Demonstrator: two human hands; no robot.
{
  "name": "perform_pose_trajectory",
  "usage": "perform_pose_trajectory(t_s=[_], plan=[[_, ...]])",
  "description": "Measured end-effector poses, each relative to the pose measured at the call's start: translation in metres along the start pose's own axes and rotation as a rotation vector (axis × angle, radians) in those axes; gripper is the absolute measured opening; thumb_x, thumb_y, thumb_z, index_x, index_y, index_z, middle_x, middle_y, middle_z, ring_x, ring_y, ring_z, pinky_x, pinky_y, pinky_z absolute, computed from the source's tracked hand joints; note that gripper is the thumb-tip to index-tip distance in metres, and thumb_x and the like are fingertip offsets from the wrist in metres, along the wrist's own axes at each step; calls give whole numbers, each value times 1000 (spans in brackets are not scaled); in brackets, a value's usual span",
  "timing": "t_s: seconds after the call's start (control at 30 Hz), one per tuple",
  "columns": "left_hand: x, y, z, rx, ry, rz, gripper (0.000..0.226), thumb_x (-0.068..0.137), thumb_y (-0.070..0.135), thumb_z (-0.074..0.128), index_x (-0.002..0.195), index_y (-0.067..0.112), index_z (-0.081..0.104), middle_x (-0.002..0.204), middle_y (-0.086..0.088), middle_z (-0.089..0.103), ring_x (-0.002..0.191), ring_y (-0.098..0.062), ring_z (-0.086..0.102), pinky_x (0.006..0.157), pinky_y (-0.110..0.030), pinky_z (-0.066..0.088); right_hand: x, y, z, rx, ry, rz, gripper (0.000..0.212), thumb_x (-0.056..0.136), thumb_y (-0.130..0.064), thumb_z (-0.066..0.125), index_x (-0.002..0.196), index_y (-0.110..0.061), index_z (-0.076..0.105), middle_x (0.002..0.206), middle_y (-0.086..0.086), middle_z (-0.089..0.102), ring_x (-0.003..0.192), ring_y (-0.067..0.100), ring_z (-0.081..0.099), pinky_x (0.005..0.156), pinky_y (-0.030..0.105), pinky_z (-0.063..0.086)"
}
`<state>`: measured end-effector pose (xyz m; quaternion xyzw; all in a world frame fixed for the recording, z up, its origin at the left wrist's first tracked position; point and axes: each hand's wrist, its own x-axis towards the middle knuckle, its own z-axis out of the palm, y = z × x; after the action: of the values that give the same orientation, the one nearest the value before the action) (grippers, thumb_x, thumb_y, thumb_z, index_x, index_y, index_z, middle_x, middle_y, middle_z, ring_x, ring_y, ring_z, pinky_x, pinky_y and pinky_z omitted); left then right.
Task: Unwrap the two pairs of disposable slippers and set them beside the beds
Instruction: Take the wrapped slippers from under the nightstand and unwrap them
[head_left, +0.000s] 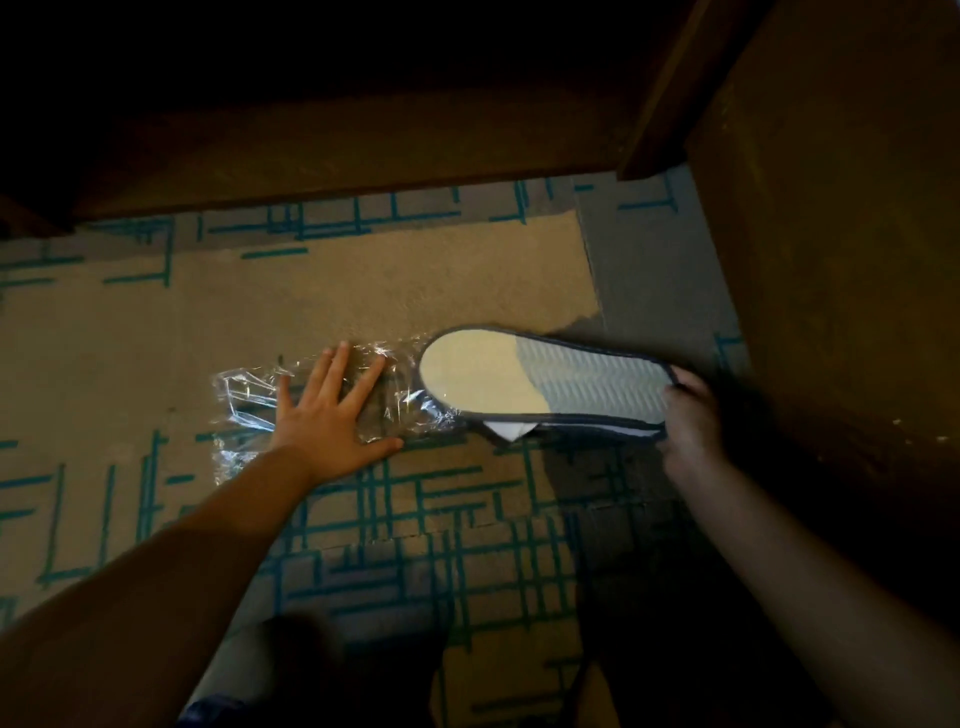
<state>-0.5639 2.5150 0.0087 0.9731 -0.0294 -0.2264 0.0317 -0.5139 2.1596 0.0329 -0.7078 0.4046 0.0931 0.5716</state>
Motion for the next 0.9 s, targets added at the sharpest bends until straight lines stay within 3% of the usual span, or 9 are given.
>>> perform_pose_trajectory(t_s=[0.13,0.17,0.23,0.3,0.37,0.47,0.6,0.73,0.9], plan=[[-6,14,-16,-13,145,20,107,63,86,33,139,38,-26,151,-2,-29,145,-24,-13,111,-66,-4,6,2,-8,24,34,35,39,93,-7,36,126,-19,53,125,18,58,107,34,58,87,48,50],[-10,24,-20,-49,236,9,101,67,82,33,142,37,-17,155,-4,-20,145,-26,-8,111,-65,-3,6,2,-8,36,42,37,39,93,-7,36,125,-19,54,124,18,58,107,34,58,88,48,50],[-20,48,-21,-119,379,-3,82,76,70,32,145,34,9,154,-12,18,140,-34,21,108,-65,14,5,3,-6,68,58,47,38,92,-7,36,124,-19,54,124,18,59,107,34,59,85,47,50],[-32,74,-12,-147,354,-7,69,80,65,30,141,34,21,139,-13,39,128,-33,37,104,-59,29,4,3,-4,99,60,66,38,92,-7,36,123,-21,54,124,15,58,108,33,58,79,43,50],[-37,89,1,-259,200,-61,67,84,63,28,143,37,13,144,-9,32,134,-30,28,108,-54,28,4,3,-5,119,48,84,39,93,-8,35,124,-21,53,125,15,57,109,32,57,77,40,50],[-32,84,17,-266,61,-93,69,86,63,28,144,39,-1,155,-6,14,142,-30,9,114,-52,16,6,4,-8,133,32,95,40,94,-7,35,128,-19,51,127,18,56,111,34,56,88,48,50],[-19,61,9,-198,78,-126,67,86,62,27,144,39,1,154,-6,14,142,-30,10,112,-54,18,8,4,-14,158,6,95,39,94,-7,35,128,-15,51,127,19,57,111,34,57,91,48,49],[-7,45,-5,-186,91,-196,63,89,56,30,145,35,11,149,-8,22,137,-32,20,109,-54,24,6,5,-18,221,-30,106,41,94,-5,33,131,-12,49,129,21,55,113,35,56,79,40,49],[12,31,-10,-161,96,-179,64,89,51,37,145,29,16,156,-14,8,143,-35,3,114,-56,10,1,6,-12,291,-101,117,41,94,-4,33,131,-13,49,125,17,55,105,30,56,68,33,49]])
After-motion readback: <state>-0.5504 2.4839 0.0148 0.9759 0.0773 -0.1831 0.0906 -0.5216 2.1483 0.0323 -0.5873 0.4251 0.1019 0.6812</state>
